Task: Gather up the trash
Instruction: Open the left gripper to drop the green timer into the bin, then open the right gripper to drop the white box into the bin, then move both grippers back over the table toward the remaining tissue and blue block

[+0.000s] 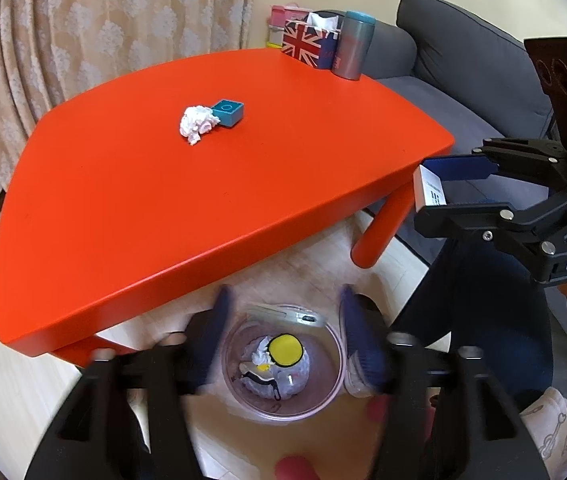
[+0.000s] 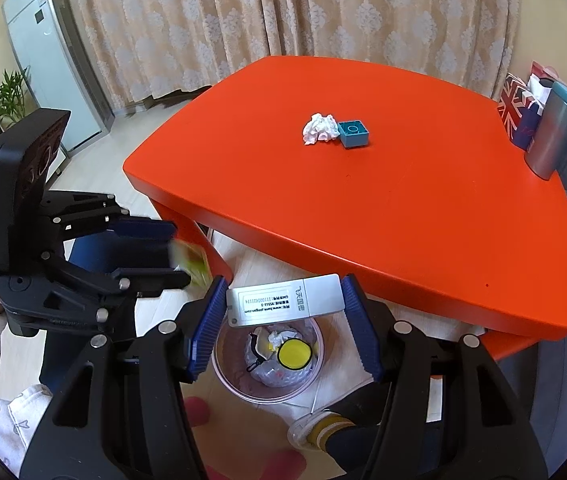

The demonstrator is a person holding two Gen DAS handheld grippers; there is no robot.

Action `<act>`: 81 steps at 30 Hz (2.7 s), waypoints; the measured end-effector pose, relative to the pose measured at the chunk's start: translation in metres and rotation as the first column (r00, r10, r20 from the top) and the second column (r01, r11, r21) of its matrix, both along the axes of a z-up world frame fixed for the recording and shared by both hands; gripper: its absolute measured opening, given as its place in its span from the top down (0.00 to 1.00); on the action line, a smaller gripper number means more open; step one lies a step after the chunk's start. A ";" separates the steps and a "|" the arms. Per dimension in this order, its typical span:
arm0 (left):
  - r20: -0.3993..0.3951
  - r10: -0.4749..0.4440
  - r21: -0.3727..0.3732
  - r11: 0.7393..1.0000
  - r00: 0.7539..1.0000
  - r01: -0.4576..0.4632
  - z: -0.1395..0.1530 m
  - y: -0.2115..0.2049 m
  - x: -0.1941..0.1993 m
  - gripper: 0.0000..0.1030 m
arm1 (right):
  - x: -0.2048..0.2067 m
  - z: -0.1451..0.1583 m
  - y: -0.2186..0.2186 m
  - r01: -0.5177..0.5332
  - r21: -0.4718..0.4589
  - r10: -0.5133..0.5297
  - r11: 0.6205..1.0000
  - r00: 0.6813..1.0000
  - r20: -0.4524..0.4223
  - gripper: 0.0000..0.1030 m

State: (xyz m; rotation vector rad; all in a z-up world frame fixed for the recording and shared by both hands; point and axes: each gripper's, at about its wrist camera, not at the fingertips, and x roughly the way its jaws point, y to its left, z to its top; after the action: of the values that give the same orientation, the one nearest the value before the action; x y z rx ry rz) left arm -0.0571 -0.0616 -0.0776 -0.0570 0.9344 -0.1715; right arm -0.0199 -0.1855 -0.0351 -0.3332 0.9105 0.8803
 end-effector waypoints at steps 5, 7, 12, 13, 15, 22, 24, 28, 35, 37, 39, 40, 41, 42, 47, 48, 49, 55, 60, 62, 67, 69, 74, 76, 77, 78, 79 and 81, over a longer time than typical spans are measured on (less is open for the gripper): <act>0.018 0.037 -0.019 0.999 0.999 -0.037 0.001 0.006 0.000 0.09 | 0.000 -0.001 0.000 0.000 0.000 0.000 1.000 1.000 -0.001 0.43; 0.022 0.045 -0.021 0.999 0.999 -0.044 0.000 0.007 -0.002 0.08 | -0.001 -0.001 0.000 -0.002 0.002 0.002 1.000 1.000 -0.002 0.43; 0.027 0.063 -0.020 0.998 0.998 -0.063 0.003 0.011 -0.005 0.08 | -0.005 -0.003 0.001 -0.007 0.003 0.007 1.000 1.000 -0.003 0.43; 0.029 0.067 -0.018 0.998 0.997 -0.066 0.004 0.012 -0.006 0.08 | -0.005 -0.003 0.001 -0.008 0.003 0.008 1.000 1.000 -0.002 0.43; 0.033 0.073 -0.022 0.997 0.997 -0.073 0.005 0.014 -0.007 0.07 | -0.007 -0.002 0.002 -0.011 0.006 0.011 1.000 1.000 -0.001 0.43; 0.056 0.106 -0.021 0.994 0.993 -0.105 0.013 0.021 -0.013 0.07 | -0.010 -0.004 0.004 -0.029 0.006 0.029 1.000 1.000 -0.006 0.43; 0.061 0.117 -0.020 0.993 0.991 -0.116 0.015 0.025 -0.016 0.07 | -0.012 -0.006 0.007 -0.040 0.004 0.040 0.999 0.999 -0.010 0.43; 0.067 0.133 -0.022 0.991 0.989 -0.132 0.017 0.033 -0.021 0.07 | -0.016 -0.010 0.014 -0.062 0.003 0.062 0.998 0.998 -0.023 0.43; 0.066 0.163 -0.029 0.986 0.984 -0.162 0.016 0.046 -0.028 0.07 | -0.020 -0.016 0.028 -0.100 0.003 0.101 0.995 0.994 -0.041 0.43; 0.067 0.167 -0.027 0.986 0.984 -0.165 0.016 0.047 -0.029 0.07 | -0.021 -0.017 0.031 -0.108 0.000 0.108 0.994 0.993 -0.040 0.43; 0.066 0.168 -0.026 0.986 0.984 -0.167 0.017 0.048 -0.029 0.07 | -0.020 -0.017 0.032 -0.100 -0.006 0.100 0.995 0.995 -0.028 0.17; 0.066 0.169 -0.025 0.985 0.983 -0.168 0.017 0.048 -0.029 0.07 | -0.019 -0.016 0.031 -0.088 0.001 0.088 0.996 0.996 -0.019 0.12; 0.066 0.170 -0.025 0.985 0.983 -0.169 0.017 0.048 -0.029 0.07 | -0.018 -0.015 0.029 -0.071 0.012 0.071 0.997 0.997 -0.012 0.09; 0.066 0.170 -0.025 0.985 0.983 -0.169 0.017 0.047 -0.029 0.07 | -0.016 -0.015 0.028 -0.061 0.011 0.061 0.998 0.998 -0.014 0.08; 0.060 0.161 -0.023 0.987 0.985 -0.160 0.016 0.045 -0.028 0.07 | -0.007 -0.017 0.023 -0.020 -0.003 0.020 1.000 0.999 -0.035 0.05; 0.059 0.159 -0.023 0.987 0.985 -0.158 0.016 0.045 -0.028 0.07 | -0.006 -0.017 0.022 -0.015 -0.003 0.015 1.000 0.999 -0.034 0.05; 0.059 0.158 -0.022 0.987 0.986 -0.157 0.016 0.045 -0.027 0.07 | -0.006 -0.017 0.021 -0.013 -0.003 0.013 1.000 0.999 -0.034 0.05; 0.058 0.151 -0.019 0.989 0.987 -0.150 0.017 0.042 -0.027 0.07 | -0.004 -0.014 0.017 0.002 0.005 -0.002 1.000 1.000 -0.031 0.05; 0.060 0.146 -0.021 0.989 0.988 -0.145 0.019 0.042 -0.024 0.07 | 0.002 -0.010 0.014 0.022 0.013 -0.022 1.000 0.999 -0.029 0.05; 0.062 0.142 -0.023 0.990 0.988 -0.141 0.023 0.043 -0.021 0.07 | 0.006 -0.006 0.012 0.033 0.014 -0.032 0.999 0.999 -0.025 0.05; 0.071 0.135 -0.020 0.991 0.988 -0.134 0.031 0.046 -0.009 0.07 | 0.017 0.003 0.007 0.058 0.018 -0.058 0.998 0.998 -0.012 0.05; 0.073 0.132 -0.020 0.991 0.989 -0.130 0.034 0.047 -0.002 0.07 | 0.024 0.008 0.006 0.067 0.022 -0.067 0.998 0.998 -0.012 0.05; 0.078 0.121 -0.016 0.993 0.990 -0.120 0.043 0.051 0.019 0.07 | 0.042 0.018 0.004 0.086 0.026 -0.086 0.996 0.996 0.000 0.05; 0.077 0.118 -0.015 0.993 0.990 -0.117 0.046 0.054 0.028 0.07 | 0.049 0.021 0.004 0.092 0.026 -0.093 0.995 0.996 0.001 0.05; 0.075 0.116 -0.014 0.993 0.990 -0.116 0.047 0.055 0.032 0.07 | 0.052 0.022 0.004 0.095 0.027 -0.095 0.995 0.995 0.001 0.05; 0.074 0.115 -0.011 0.993 0.991 -0.115 0.048 0.055 0.036 0.07 | 0.057 0.024 0.004 0.098 0.028 -0.098 0.995 0.995 0.001 0.05; 0.072 0.113 -0.009 0.994 0.991 -0.113 0.048 0.057 0.040 0.07 | 0.060 0.025 0.005 0.101 0.028 -0.101 0.995 0.995 0.001 0.05; 0.069 0.108 -0.005 0.994 0.992 -0.107 0.049 0.058 0.048 0.07 | 0.067 0.027 0.005 0.108 0.030 -0.108 0.994 0.994 -0.001 0.05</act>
State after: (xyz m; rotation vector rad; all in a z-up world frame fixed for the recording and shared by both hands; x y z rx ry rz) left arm -0.0086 -0.0036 -0.0282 -0.1014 0.8602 -0.0736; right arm 0.0473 -0.1803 -0.0081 -0.2562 0.9057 0.7935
